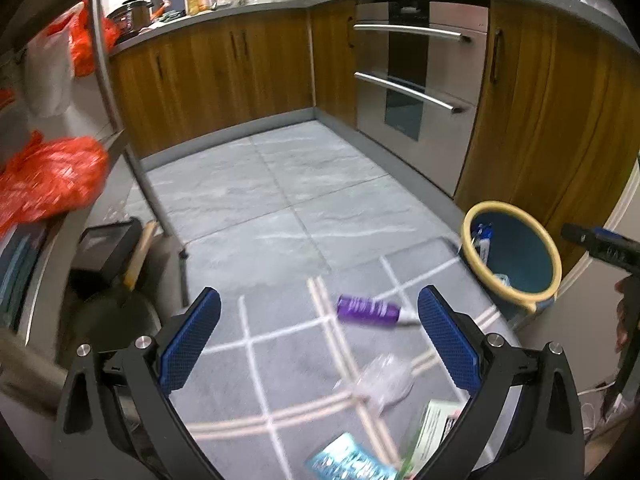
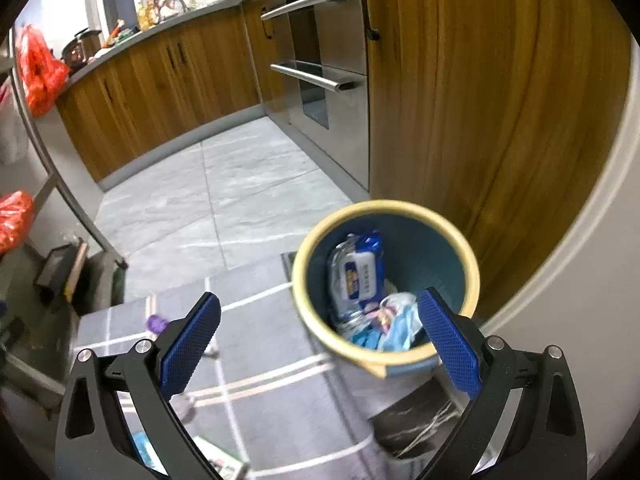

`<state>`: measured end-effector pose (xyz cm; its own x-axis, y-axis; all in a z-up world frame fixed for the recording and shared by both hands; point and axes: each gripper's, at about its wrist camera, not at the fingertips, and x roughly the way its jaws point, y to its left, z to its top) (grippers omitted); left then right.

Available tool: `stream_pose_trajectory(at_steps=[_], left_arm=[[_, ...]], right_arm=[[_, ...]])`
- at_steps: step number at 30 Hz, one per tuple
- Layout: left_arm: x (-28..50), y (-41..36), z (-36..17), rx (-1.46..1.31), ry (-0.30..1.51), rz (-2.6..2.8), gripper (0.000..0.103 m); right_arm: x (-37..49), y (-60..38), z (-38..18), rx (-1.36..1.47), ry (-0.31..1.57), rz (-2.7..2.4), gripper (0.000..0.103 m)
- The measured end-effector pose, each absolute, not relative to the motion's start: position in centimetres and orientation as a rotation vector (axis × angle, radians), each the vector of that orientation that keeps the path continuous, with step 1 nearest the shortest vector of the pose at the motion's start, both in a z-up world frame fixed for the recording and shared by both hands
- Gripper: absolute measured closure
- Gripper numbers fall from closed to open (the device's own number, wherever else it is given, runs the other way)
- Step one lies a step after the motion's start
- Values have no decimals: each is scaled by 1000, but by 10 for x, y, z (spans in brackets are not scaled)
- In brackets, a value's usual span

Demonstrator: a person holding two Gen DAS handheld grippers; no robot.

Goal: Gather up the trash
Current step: 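Move both tools back toward the remaining trash on the mat, then grasp the white COLTALIN medicine box with the right tool while the left tool grasps the clear plastic bag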

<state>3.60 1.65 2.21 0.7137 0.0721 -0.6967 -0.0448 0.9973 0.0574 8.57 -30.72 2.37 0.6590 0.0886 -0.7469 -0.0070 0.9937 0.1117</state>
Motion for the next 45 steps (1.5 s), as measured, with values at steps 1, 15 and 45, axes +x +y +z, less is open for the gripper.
stream_pose_trajectory(at_steps=[1, 15, 45], left_arm=[[30, 19, 22, 36, 776, 66, 6], [-27, 29, -4, -11, 821, 60, 6], [-38, 70, -50, 3, 958, 81, 6]], right_arm=[[83, -304, 24, 97, 851, 60, 5], [29, -251, 17, -52, 887, 169, 5], [-23, -158, -130, 52, 1353, 118, 5]])
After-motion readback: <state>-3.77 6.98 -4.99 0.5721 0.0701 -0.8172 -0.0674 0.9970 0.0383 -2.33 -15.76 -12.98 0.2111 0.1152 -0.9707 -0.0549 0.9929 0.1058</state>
